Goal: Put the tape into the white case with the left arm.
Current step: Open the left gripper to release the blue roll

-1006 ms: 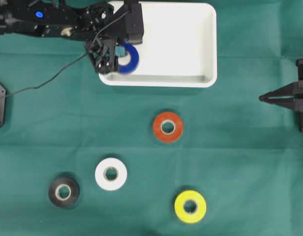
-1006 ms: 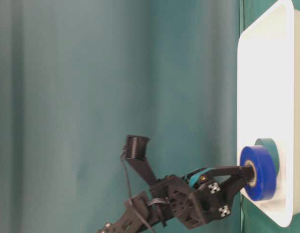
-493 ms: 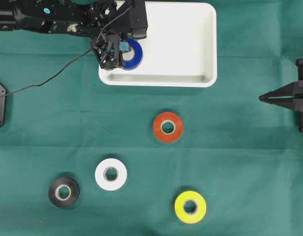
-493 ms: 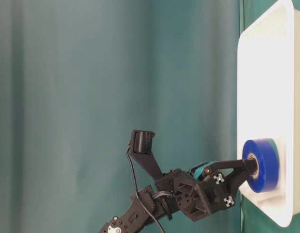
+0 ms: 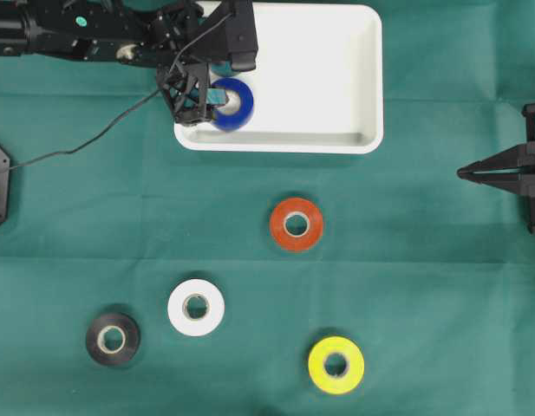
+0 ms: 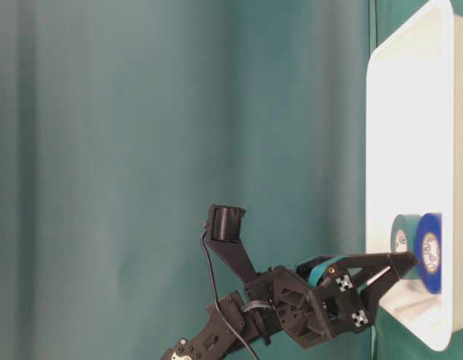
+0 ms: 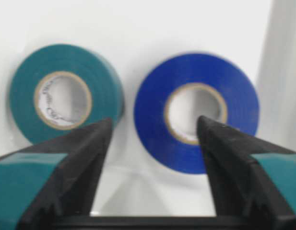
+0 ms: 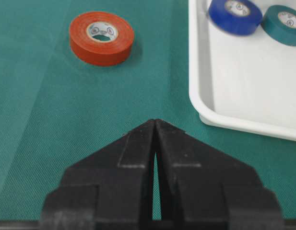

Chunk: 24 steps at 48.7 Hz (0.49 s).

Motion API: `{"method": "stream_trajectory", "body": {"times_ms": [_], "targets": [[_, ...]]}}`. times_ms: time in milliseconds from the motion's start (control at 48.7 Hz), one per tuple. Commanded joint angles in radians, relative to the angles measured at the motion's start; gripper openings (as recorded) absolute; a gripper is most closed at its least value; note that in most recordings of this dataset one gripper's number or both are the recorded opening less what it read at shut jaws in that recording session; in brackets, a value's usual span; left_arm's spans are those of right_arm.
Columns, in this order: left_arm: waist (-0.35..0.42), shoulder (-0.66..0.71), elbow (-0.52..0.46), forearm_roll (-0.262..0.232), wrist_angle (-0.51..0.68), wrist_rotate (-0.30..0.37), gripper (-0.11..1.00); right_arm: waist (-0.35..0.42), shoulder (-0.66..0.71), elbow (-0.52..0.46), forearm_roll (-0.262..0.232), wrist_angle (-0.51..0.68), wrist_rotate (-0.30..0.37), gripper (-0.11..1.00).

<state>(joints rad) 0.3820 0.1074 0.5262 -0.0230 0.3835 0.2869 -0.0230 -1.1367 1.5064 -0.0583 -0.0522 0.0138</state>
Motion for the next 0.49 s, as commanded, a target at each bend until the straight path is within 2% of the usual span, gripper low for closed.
{"method": "stream_trajectory", "body": {"times_ms": [0,226,472], "targets": [[0.003,-0.037,-0.005,0.002,-0.006,0.0,0.68,0.0,0.006,-0.012,0.0,-0.011,0.002,-0.1],[0.002,-0.103,0.029,0.0,-0.002,-0.005,0.67,0.0,0.006,-0.012,0.0,-0.011,0.002,-0.1],[-0.028,-0.255,0.124,0.0,-0.002,-0.005,0.66,0.0,0.006,-0.012,0.0,-0.011,0.002,-0.1]]}}
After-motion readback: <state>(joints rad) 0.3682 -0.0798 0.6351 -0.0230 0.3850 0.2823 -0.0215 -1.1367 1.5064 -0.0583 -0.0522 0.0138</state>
